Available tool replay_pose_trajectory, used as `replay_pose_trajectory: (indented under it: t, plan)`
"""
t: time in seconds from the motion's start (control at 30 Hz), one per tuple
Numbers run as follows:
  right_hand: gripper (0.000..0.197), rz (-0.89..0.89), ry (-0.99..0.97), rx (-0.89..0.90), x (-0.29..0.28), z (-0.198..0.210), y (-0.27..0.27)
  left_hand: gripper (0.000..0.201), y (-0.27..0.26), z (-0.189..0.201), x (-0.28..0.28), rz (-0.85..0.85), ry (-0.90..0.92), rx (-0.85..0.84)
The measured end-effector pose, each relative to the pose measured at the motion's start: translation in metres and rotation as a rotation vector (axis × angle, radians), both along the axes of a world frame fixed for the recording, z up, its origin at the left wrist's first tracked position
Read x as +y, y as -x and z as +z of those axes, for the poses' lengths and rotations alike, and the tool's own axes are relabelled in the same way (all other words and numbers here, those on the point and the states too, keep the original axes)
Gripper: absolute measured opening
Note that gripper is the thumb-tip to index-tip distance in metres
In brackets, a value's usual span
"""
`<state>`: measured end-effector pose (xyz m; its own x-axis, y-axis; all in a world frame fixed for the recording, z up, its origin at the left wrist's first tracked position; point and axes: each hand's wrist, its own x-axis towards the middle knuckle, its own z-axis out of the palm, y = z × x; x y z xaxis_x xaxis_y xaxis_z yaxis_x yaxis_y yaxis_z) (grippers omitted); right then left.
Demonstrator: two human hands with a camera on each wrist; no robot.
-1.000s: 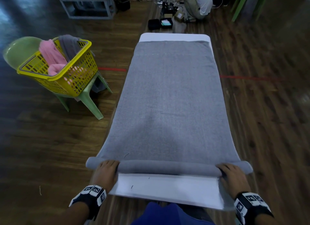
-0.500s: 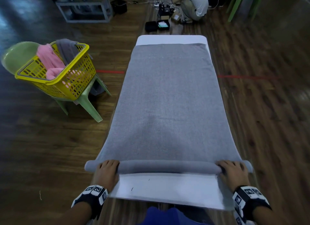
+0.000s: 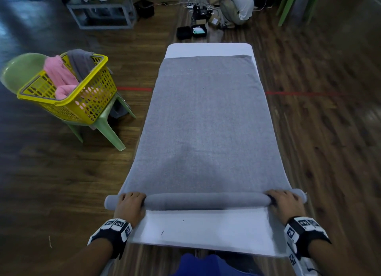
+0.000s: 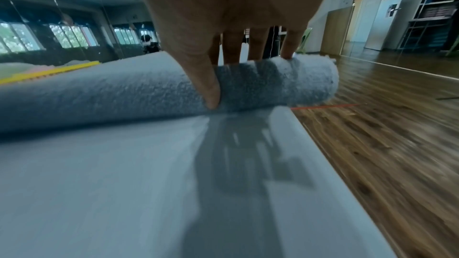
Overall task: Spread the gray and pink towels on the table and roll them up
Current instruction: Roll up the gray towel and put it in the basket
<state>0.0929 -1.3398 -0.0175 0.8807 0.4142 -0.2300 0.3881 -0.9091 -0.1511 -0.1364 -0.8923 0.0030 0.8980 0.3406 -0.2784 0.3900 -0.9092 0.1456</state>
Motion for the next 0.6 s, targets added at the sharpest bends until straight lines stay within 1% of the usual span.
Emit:
replay_pose_trajectory:
  t: [0.07,0.13,0.17,0.23,0.3,0.37,0.43,0.5,0.53,0.6]
  plan:
    - [0.036,0.000,0.027,-0.010,0.009,0.009,-0.012,0.028,-0.013,0.005,0.005,0.005,-0.014,-0.033]
    - [0.034,-0.060,-0.039,-0.057,0.016,0.010,-0.019,0.030,-0.021,0.004,0.006,0.021,-0.001,-0.095]
    - [0.035,-0.074,-0.052,-0.044,0.019,0.008,-0.017,0.030,-0.022,0.003,0.006,0.027,0.006,-0.098]
    - [0.045,-0.033,-0.024,0.032,0.019,0.004,-0.009,0.035,-0.018,-0.002,0.002,0.014,0.014,-0.049]
    - [0.052,0.004,0.020,0.075,0.013,-0.003,0.002,0.048,-0.009,-0.004,-0.002,-0.008,0.029,-0.019]
    - [0.042,0.023,-0.023,0.046,0.005,-0.006,0.007,0.051,-0.001,-0.005,-0.003,-0.006,0.033,-0.001]
    - [0.038,0.011,-0.061,0.016,0.004,-0.002,0.003,0.042,0.000,-0.001,-0.001,0.016,0.025,0.002]
    - [0.032,0.005,0.001,0.007,0.008,0.006,-0.005,0.034,-0.007,0.003,0.004,0.034,0.011,0.000]
    - [0.031,-0.002,0.003,-0.015,0.011,0.009,-0.011,0.035,-0.010,0.002,0.006,0.017,-0.008,-0.024]
    - [0.032,-0.036,-0.060,-0.039,0.015,0.008,-0.018,0.039,-0.015,0.001,0.008,-0.002,-0.004,-0.079]
